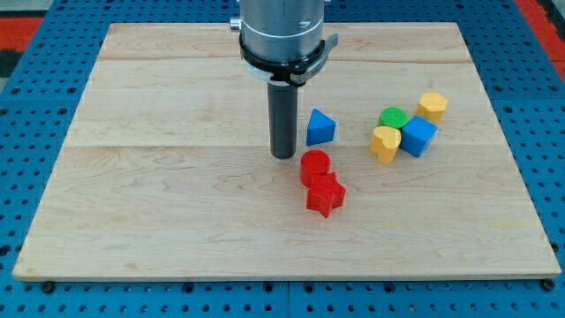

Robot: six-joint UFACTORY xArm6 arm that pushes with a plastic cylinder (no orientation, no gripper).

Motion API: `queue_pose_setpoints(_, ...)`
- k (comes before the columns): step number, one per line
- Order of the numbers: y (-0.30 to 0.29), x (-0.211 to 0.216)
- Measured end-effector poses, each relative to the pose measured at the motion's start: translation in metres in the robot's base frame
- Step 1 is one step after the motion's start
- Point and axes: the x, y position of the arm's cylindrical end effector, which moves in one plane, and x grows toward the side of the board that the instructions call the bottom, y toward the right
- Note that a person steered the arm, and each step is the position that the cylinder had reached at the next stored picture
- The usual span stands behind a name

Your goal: Separate red circle from red star

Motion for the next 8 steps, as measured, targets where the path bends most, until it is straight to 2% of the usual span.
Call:
queue_pose_setpoints(2,0.017,0.001)
queue_pose_setpoints(5,-0.018,0.014)
queue_pose_setpoints(6,0.005,0.015)
queue_pose_setpoints(8,-0.001,0.016)
